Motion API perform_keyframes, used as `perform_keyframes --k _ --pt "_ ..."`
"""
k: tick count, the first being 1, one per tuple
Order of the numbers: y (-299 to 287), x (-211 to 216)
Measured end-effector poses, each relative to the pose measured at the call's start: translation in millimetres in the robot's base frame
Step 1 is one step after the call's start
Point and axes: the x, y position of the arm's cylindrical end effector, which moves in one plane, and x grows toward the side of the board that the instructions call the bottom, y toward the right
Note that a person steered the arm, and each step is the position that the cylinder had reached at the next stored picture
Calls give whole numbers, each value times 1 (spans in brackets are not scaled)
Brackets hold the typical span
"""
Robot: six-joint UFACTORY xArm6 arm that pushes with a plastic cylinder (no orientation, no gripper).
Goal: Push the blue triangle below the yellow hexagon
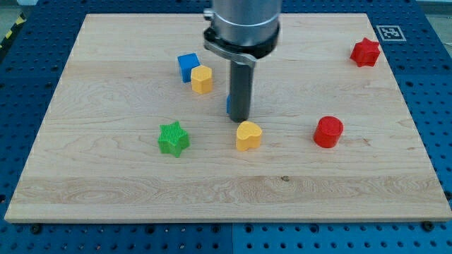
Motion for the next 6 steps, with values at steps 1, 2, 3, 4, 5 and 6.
perform_keyframes --k 1,2,3,4,5,6 --pt "-22 -19" --pt "-25 -16" --pt "1 20" --pt "20 12" --pt "21 -24" --pt "21 -38"
